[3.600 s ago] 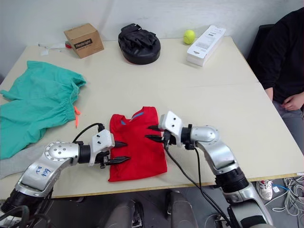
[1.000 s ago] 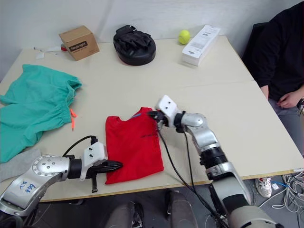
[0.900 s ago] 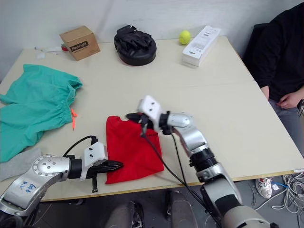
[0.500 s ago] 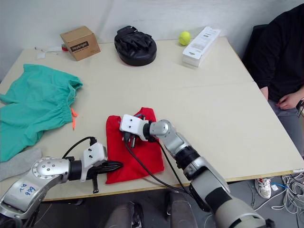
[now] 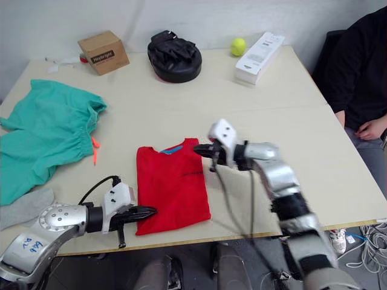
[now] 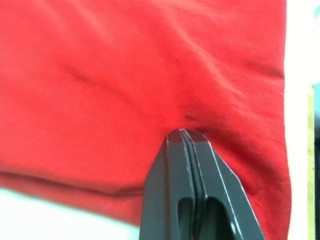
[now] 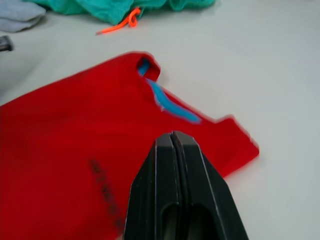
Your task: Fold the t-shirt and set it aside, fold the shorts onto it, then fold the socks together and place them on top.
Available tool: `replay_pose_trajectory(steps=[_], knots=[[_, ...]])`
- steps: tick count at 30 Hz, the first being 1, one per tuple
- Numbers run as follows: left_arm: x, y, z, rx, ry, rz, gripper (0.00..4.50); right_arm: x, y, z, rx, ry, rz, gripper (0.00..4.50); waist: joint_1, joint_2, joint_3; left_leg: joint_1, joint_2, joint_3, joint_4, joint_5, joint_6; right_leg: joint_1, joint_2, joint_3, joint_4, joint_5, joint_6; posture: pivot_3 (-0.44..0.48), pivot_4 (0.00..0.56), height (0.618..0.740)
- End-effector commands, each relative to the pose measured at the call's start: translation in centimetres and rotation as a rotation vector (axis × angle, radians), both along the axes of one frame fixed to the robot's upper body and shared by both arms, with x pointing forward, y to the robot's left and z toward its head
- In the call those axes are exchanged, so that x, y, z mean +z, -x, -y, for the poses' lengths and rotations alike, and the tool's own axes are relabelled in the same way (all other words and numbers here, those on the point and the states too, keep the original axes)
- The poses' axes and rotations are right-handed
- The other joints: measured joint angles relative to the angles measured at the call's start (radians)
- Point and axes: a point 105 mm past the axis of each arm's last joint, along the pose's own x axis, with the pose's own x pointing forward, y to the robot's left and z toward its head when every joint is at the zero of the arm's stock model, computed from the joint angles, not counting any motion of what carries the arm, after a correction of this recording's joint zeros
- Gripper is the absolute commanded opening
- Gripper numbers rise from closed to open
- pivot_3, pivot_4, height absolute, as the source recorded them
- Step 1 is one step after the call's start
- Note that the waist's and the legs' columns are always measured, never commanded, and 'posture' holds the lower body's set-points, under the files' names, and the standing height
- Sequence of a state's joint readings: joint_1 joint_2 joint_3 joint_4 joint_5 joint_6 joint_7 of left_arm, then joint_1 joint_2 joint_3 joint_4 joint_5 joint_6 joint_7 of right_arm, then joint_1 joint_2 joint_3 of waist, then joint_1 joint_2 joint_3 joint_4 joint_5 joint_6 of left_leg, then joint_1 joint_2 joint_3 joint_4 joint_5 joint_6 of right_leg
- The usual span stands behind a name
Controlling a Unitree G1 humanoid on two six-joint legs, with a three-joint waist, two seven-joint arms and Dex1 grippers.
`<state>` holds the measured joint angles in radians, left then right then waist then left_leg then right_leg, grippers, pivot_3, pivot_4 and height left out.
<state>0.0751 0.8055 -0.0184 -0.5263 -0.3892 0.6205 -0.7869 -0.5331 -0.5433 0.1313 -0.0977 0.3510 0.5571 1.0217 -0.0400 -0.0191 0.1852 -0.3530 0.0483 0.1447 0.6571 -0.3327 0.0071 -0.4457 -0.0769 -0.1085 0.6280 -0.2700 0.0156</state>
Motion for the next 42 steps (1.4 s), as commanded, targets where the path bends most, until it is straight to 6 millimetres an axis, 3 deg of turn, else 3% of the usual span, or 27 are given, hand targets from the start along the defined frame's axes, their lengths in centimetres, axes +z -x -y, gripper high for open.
replay_pose_trajectory(steps=[1, 4, 7, 10, 16, 17, 22, 26, 31, 38, 42], knots=[[1.3, -0.4, -0.3, 0.01, 0.026, 0.023, 0.01, 0.1, 2.8, 1.9, 0.001, 0.0, -0.133, 0.0, 0.009, 0.0, 0.0, 0.0, 0.0, 0.0, 0.0, 0.0, 0.0, 0.0, 0.0, 0.0, 0.0, 0.0, 0.0, 0.0, 0.15, 0.74], [2.9, -0.6, 0.0, -0.01, 0.069, 0.047, 0.0, -1.0, 4.3, 3.6, -0.041, 0.008, -0.302, 0.35, 0.013, -0.001, 0.001, 0.0, 0.0, 0.0, 0.0, 0.001, 0.0, 0.0, 0.001, -0.001, 0.0, 0.0, 0.0, 0.0, 0.15, 0.74], [4.4, -0.7, 0.6, -0.036, 0.132, 0.052, 0.18, -1.3, 6.8, 3.7, 0.01, -0.045, -0.54, 1.24, 0.014, -0.001, 0.001, 0.0, 0.0, 0.0, 0.0, 0.001, 0.0, 0.0, 0.001, 0.0, -0.001, 0.0, 0.0, 0.0, 0.15, 0.74], [4.8, -0.7, 0.9, -0.071, 0.098, 0.079, 0.88, -2.2, 8.5, 3.5, 0.018, -0.051, -0.708, 2.26, 0.014, -0.001, 0.001, -0.001, 0.0, -0.001, -0.001, 0.001, 0.001, 0.0, 0.001, -0.001, -0.001, 0.0, 0.0, 0.0, 0.15, 0.74], [5.3, -0.5, 0.9, -0.073, 0.088, 0.101, 2.79, -3.1, 7.5, 3.2, -0.072, -0.088, -0.84, 4.4, 0.013, -0.002, 0.002, -0.002, -0.001, -0.001, -0.001, 0.001, 0.0, -0.001, 0.001, -0.001, -0.003, 0.001, 0.0, 0.0, 0.15, 0.74], [5.2, -0.4, 0.9, -0.068, 0.085, 0.104, 3.08, -3.6, 7.3, 3.1, -0.084, -0.081, -0.861, 4.5, 0.015, -0.002, 0.002, -0.002, -0.001, -0.001, -0.001, 0.001, 0.001, -0.001, 0.001, -0.001, -0.003, 0.001, 0.001, 0.0, 0.15, 0.74], [5.2, -0.4, 0.9, -0.045, 0.075, 0.124, 4.47, -5.3, 7.4, 1.3, -0.031, -0.029, -0.937, 4.5, 0.012, -0.002, 0.002, -0.003, -0.001, -0.001, -0.001, 0.001, 0.0, -0.001, 0.001, -0.001, -0.003, 0.001, 0.001, 0.0, 0.15, 0.74], [5.4, -0.4, 1.0, -0.039, 0.074, 0.132, 4.47, -5.8, 7.2, -0.4, 0.025, -0.035, -0.988, 4.5, 0.01, -0.004, 0.001, -0.002, 0.0, -0.001, -0.001, 0.002, -0.001, -0.001, 0.002, -0.001, -0.003, 0.001, 0.001, 0.0, 0.15, 0.74], [5.9, -0.4, 0.4, -0.018, 0.048, 0.152, 4.47, -6.6, 5.0, -4.3, 0.036, -0.082, -1.026, 4.5, 0.002, -0.005, 0.0, -0.001, 0.001, 0.0, -0.001, 0.004, -0.004, -0.001, 0.004, 0.0, -0.002, 0.001, 0.0, 0.0, 0.15, 0.74], [6.1, -0.2, -0.1, 0.004, 0.034, 0.161, 4.47, -7.3, 3.2, -5.1, -0.017, -0.12, -1.055, 4.5, 0.002, -0.006, -0.001, 0.0, 0.001, 0.0, -0.002, 0.005, -0.005, 0.0, 0.003, 0.001, -0.001, 0.002, -0.001, 0.0, 0.15, 0.74], [6.2, -0.2, -0.1, 0.01, 0.04, 0.167, 4.5, -7.5, 2.5, -4.6, -0.056, -0.119, -1.031, 3.61, 0.005, -0.007, -0.001, 0.0, 0.001, 0.0, -0.002, 0.005, -0.003, 0.0, 0.003, 0.001, -0.001, 0.003, -0.003, 0.0, 0.15, 0.74]])
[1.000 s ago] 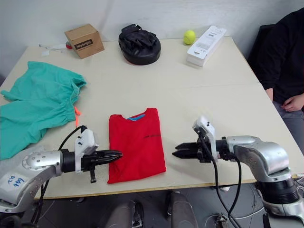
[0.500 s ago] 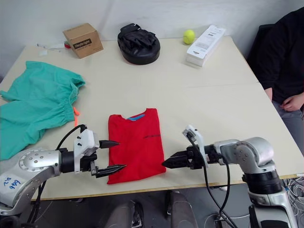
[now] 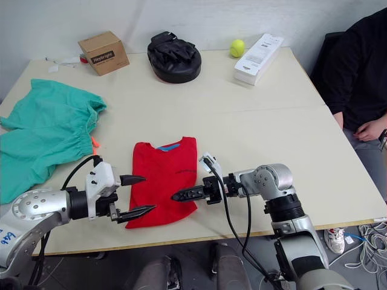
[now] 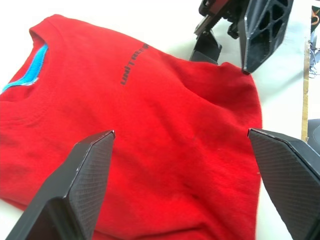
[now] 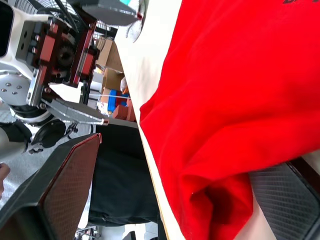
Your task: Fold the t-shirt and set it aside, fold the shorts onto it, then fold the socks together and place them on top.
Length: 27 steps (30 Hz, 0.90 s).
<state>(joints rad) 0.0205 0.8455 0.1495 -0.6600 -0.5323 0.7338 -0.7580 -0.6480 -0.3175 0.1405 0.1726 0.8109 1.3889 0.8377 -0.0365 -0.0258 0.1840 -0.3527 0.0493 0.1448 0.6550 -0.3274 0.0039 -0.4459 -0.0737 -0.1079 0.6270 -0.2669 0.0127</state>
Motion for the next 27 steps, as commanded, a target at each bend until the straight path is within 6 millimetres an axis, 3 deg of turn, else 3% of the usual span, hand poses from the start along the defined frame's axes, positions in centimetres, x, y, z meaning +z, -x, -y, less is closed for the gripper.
replay_pose_trajectory(steps=[1, 6, 11, 17, 23, 27], knots=[[0.9, 0.2, 0.1, -0.001, 0.003, 0.039, 4.5, -1.8, -1.2, 1.2, -0.093, 0.107, 0.013, 3.2, 0.003, 0.0, 0.0, 0.0, 0.0, 0.0, 0.0, 0.0, 0.0, 0.0, 0.0, 0.0, 0.0, 0.0, 0.0, 0.0, 0.15, 0.74], [0.7, -0.2, 0.4, -0.02, -0.005, 0.044, 4.5, -1.3, -1.6, 2.1, -0.103, 0.12, 0.055, 1.38, 0.008, -0.001, 0.0, 0.0, 0.0, 0.0, 0.0, 0.0, 0.0, 0.0, 0.0, 0.0, -0.001, 0.0, 0.0, 0.0, 0.15, 0.74], [0.6, -0.4, 0.7, -0.032, 0.005, 0.043, 4.5, -0.7, -2.3, 3.9, -0.157, 0.139, 0.116, 0.01, 0.012, -0.002, -0.001, -0.001, -0.002, 0.0, 0.0, -0.001, 0.0, 0.001, -0.002, 0.0, -0.002, 0.002, 0.002, 0.0, 0.15, 0.74], [0.4, -1.0, 1.3, -0.057, 0.018, 0.044, 4.5, -0.5, -2.1, 8.8, -0.225, 0.216, 0.257, 0.01, 0.044, -0.001, -0.001, -0.004, -0.004, 0.0, 0.001, -0.002, 0.0, 0.001, -0.004, -0.001, -0.007, 0.004, 0.006, 0.0, 0.15, 0.74], [0.0, -1.4, 2.0, -0.102, 0.029, 0.037, 4.5, -0.3, 0.4, 16.4, -0.27, 0.369, 0.28, 0.01, 0.069, 0.0, 0.0, -0.009, -0.004, 0.0, 0.003, -0.003, 0.009, 0.0, -0.005, -0.002, -0.015, 0.006, 0.009, 0.0, 0.15, 0.74], [0.0, -2.1, 2.6, -0.138, 0.038, 0.042, 4.5, 0.6, 0.8, 21.3, -0.353, 0.466, 0.3, 0.01, 0.063, 0.001, 0.0, -0.016, -0.003, 0.0, 0.008, -0.006, 0.011, -0.002, -0.004, -0.004, -0.018, 0.007, 0.012, 0.0, 0.15, 0.74]])
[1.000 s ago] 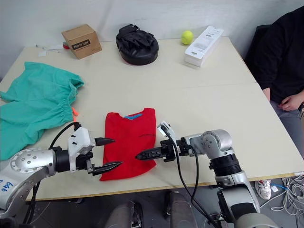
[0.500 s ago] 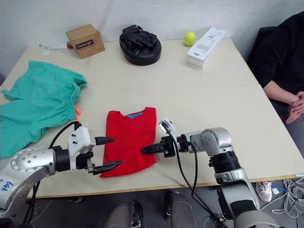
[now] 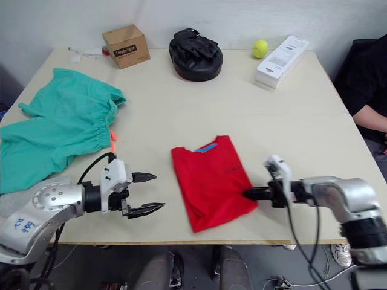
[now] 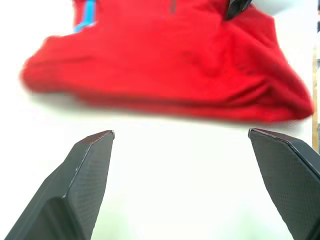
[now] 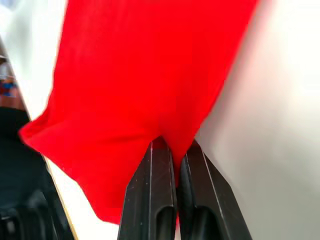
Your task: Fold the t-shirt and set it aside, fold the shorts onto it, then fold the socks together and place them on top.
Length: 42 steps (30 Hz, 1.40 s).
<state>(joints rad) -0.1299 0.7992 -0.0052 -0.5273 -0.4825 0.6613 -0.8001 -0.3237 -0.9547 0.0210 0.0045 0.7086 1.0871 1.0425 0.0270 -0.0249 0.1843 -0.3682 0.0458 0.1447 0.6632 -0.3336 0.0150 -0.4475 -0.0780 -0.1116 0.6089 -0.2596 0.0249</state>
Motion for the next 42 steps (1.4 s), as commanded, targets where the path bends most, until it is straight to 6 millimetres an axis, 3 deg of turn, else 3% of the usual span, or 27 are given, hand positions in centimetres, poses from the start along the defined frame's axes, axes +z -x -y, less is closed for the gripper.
replay_pose_trajectory(steps=[1, 6, 11, 15, 22, 25, 29, 36, 39, 42], knots=[[0.6, -0.4, 0.8, -0.052, 0.012, 0.038, 4.5, 1.0, -0.4, 5.1, -0.138, 0.1, 0.041, 0.01, -0.001, 0.0, 0.0, 0.0, 0.0, 0.0, 0.001, 0.0, 0.001, 0.0, 0.0, 0.0, 0.0, 0.0, 0.0, 0.0, 0.15, 0.74], [0.6, -1.0, 1.6, -0.09, 0.025, 0.051, 4.5, 2.7, -0.5, 13.5, -0.41, 0.209, 0.1, 0.01, -0.002, 0.002, 0.001, 0.0, 0.0, 0.002, 0.002, -0.001, 0.002, 0.0, 0.001, 0.001, 0.0, 0.001, 0.001, 0.0, 0.15, 0.74], [0.6, -1.0, 1.9, -0.116, 0.028, 0.058, 4.5, 4.3, 0.8, 18.4, -0.576, 0.245, 0.131, 0.01, -0.003, 0.004, 0.002, 0.0, 0.001, 0.002, 0.002, 0.0, 0.0, 0.0, 0.002, 0.001, 0.0, 0.001, 0.001, 0.0, 0.15, 0.74], [0.5, -1.1, 2.0, -0.126, 0.029, 0.064, 4.5, 4.5, 1.9, 19.9, -0.647, 0.23, 0.117, 0.01, -0.007, 0.005, 0.003, 0.001, 0.001, 0.003, 0.003, 0.001, -0.001, 0.0, 0.003, 0.002, 0.002, 0.001, 0.001, 0.0, 0.15, 0.74], [0.9, -1.2, 2.5, -0.128, 0.046, 0.09, 4.5, 1.7, 5.0, 19.7, -0.644, 0.231, 0.015, 0.01, -0.003, 0.007, 0.002, 0.001, 0.001, 0.002, 0.003, 0.003, -0.003, 0.0, 0.004, 0.002, 0.002, 0.001, 0.002, 0.0, 0.15, 0.74], [0.9, -1.3, 2.6, -0.124, 0.056, 0.094, 4.5, 1.0, 6.0, 19.3, -0.637, 0.218, 0.002, 0.74, -0.002, 0.007, 0.002, 0.001, 0.001, 0.002, 0.003, 0.003, -0.003, 0.0, 0.004, 0.003, 0.002, 0.001, 0.002, 0.0, 0.15, 0.74], [0.9, -1.2, 2.8, -0.123, 0.058, 0.095, 4.5, 1.5, 6.0, 19.2, -0.643, 0.199, 0.034, 2.17, -0.007, 0.007, 0.002, 0.001, 0.001, 0.003, 0.003, 0.003, -0.003, 0.001, 0.004, 0.004, 0.002, 0.002, 0.003, 0.0, 0.15, 0.74], [1.1, -1.3, 2.1, -0.089, 0.051, 0.103, 4.5, 4.5, 5.0, 20.8, -0.608, 0.292, 0.177, 4.48, -0.006, 0.008, 0.002, 0.002, 0.001, 0.003, 0.003, 0.006, -0.003, 0.001, 0.005, 0.006, 0.002, 0.002, 0.003, 0.0, 0.15, 0.74], [1.3, -1.2, 1.6, -0.064, 0.046, 0.108, 4.5, 10.9, 1.1, 22.3, -0.648, 0.379, 0.492, 4.48, -0.024, 0.01, 0.003, 0.003, 0.001, 0.005, 0.003, 0.006, -0.003, 0.001, 0.006, 0.007, 0.002, 0.003, 0.002, 0.0, 0.15, 0.74], [1.6, -1.2, 1.0, -0.037, 0.036, 0.118, 4.5, 15.1, -1.7, 20.8, -0.624, 0.332, 0.683, 4.48, -0.034, 0.014, 0.005, 0.003, 0.0, 0.008, 0.003, 0.008, -0.003, 0.0, 0.005, 0.008, 0.002, 0.004, 0.001, 0.0, 0.15, 0.74]])
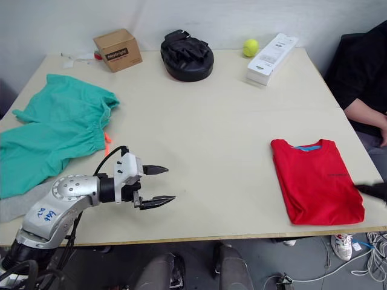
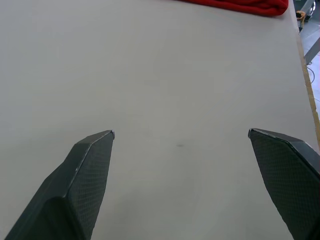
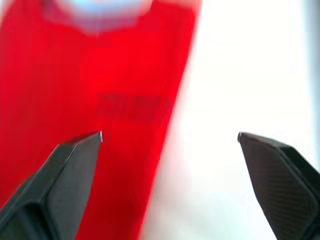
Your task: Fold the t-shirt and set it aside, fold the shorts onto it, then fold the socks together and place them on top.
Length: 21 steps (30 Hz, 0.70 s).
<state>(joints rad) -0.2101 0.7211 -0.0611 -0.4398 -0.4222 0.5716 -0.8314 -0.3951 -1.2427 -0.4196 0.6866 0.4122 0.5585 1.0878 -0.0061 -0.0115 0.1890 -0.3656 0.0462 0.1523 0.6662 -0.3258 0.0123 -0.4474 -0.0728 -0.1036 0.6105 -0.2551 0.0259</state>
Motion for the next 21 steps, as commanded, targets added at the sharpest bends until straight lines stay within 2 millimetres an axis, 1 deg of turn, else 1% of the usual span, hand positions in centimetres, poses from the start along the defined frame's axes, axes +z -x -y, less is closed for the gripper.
replay_pose_trajectory(steps=[1, 2, 4, 5, 6, 8, 9, 10, 11, 12, 13, 15, 17, 19, 21], knots=[[1.3, 0.2, -0.6, 0.027, -0.009, 0.058, 4.5, 5.1, -2.1, -1.8, 0.091, 0.071, 0.186, 4.48, -0.001, 0.0, 0.0, 0.001, 0.001, -0.001, -0.001, 0.001, -0.002, 0.0, 0.001, 0.0, 0.0, -0.001, -0.001, 0.0, 0.15, 0.74], [1.5, 0.2, -0.8, 0.041, -0.012, 0.061, 4.5, 5.8, -3.0, -3.6, 0.17, 0.058, 0.222, 4.48, 0.001, 0.0, 0.0, 0.002, 0.002, -0.003, -0.002, 0.001, -0.004, 0.0, 0.003, 0.0, 0.0, -0.001, -0.002, 0.0, 0.15, 0.74], [1.6, 0.2, -1.4, 0.072, -0.019, 0.067, 4.5, 6.4, -4.4, -7.6, 0.331, 0.048, 0.265, 4.48, 0.002, -0.002, 0.0, 0.002, 0.004, -0.005, -0.002, 0.001, -0.007, 0.0, 0.006, 0.0, 0.003, -0.001, -0.003, 0.0, 0.15, 0.74], [1.7, 0.2, -1.7, 0.095, -0.024, 0.072, 4.5, 6.6, -5.0, -10.1, 0.423, 0.034, 0.283, 4.48, 0.001, -0.002, 0.001, 0.003, 0.005, -0.005, -0.002, 0.001, -0.008, 0.0, 0.007, 0.0, 0.004, -0.002, -0.005, 0.0, 0.15, 0.74], [1.7, 0.1, -2.1, 0.116, -0.031, 0.078, 4.5, 6.7, -5.3, -12.1, 0.495, 0.023, 0.296, 4.48, 0.0, -0.002, 0.001, 0.003, 0.006, -0.005, -0.002, 0.001, -0.009, 0.0, 0.008, 0.0, 0.004, -0.002, -0.005, 0.0, 0.15, 0.74], [1.6, -0.4, -3.3, 0.198, -0.06, 0.101, 4.5, 7.1, -5.4, -17.5, 0.677, -0.023, 0.344, 4.48, 0.001, -0.001, 0.001, 0.003, 0.007, -0.004, -0.002, 0.001, -0.01, -0.001, 0.008, 0.0, 0.005, -0.003, -0.005, 0.0, 0.15, 0.74], [1.4, -0.8, -4.4, 0.263, -0.11, 0.13, 4.5, 7.3, -5.2, -20.0, 0.765, -0.044, 0.366, 4.48, 0.002, 0.0, 0.002, 0.003, 0.007, -0.004, -0.002, 0.002, -0.01, -0.001, 0.008, 0.0, 0.006, -0.003, -0.006, 0.0, 0.15, 0.74], [1.1, -1.5, -6.0, 0.347, -0.182, 0.172, 4.5, 7.4, -4.7, -22.0, 0.842, -0.057, 0.384, 4.48, 0.003, 0.0, 0.002, 0.003, 0.007, -0.004, -0.002, 0.002, -0.01, -0.002, 0.008, 0.0, 0.007, -0.003, -0.006, 0.0, 0.15, 0.74], [1.0, -1.9, -7.4, 0.417, -0.243, 0.208, 4.5, 7.3, -4.4, -23.3, 0.895, -0.066, 0.395, 4.48, 0.003, 0.0, 0.002, 0.002, 0.007, -0.004, -0.002, 0.002, -0.01, -0.003, 0.008, 0.0, 0.008, -0.003, -0.006, 0.0, 0.15, 0.74], [1.1, -2.2, -9.2, 0.512, -0.298, 0.247, 4.5, 7.1, -3.8, -25.1, 0.968, -0.07, 0.404, 4.48, 0.003, 0.0, 0.002, 0.002, 0.007, -0.004, -0.002, 0.002, -0.01, -0.004, 0.007, 0.0, 0.01, -0.003, -0.007, 0.0, 0.15, 0.74], [1.4, -2.2, -10.7, 0.605, -0.307, 0.264, 4.5, 6.8, -3.3, -27.0, 1.038, -0.068, 0.41, 4.48, 0.004, 0.0, 0.002, 0.001, 0.007, -0.004, -0.002, 0.002, -0.01, -0.005, 0.007, 0.0, 0.01, -0.004, -0.007, 0.0, 0.15, 0.74], [1.9, -1.7, -12.6, 0.726, -0.308, 0.277, 4.5, 6.2, -2.4, -29.7, 1.135, -0.054, 0.418, 4.48, 0.006, -0.001, 0.002, -0.001, 0.007, -0.005, -0.002, 0.002, -0.01, -0.006, 0.006, -0.001, 0.01, -0.004, -0.008, 0.0, 0.15, 0.74], [2.0, -0.9, -14.4, 0.809, -0.329, 0.279, 4.5, 5.6, -1.7, -31.7, 1.207, -0.027, 0.43, 4.48, 0.004, -0.002, 0.001, -0.002, 0.006, -0.005, -0.001, 0.0, -0.007, -0.007, 0.003, -0.002, 0.01, -0.004, -0.008, 0.0, 0.15, 0.74], [2.0, -0.1, -16.3, 0.888, -0.34, 0.263, 4.5, 5.1, -1.0, -33.0, 1.262, -0.019, 0.44, 4.48, 0.002, -0.002, 0.001, -0.002, 0.004, -0.005, -0.001, 0.0, -0.006, -0.008, -0.001, -0.003, 0.011, -0.003, -0.008, 0.0, 0.15, 0.74], [2.1, 0.1, -18.0, 0.93, -0.382, 0.261, 4.5, 4.7, -0.5, -33.7, 1.3, -0.019, 0.439, 4.48, 0.006, -0.003, 0.001, -0.003, 0.002, -0.004, -0.001, 0.0, -0.004, -0.009, -0.003, -0.004, 0.012, -0.003, -0.008, 0.0, 0.15, 0.74]])
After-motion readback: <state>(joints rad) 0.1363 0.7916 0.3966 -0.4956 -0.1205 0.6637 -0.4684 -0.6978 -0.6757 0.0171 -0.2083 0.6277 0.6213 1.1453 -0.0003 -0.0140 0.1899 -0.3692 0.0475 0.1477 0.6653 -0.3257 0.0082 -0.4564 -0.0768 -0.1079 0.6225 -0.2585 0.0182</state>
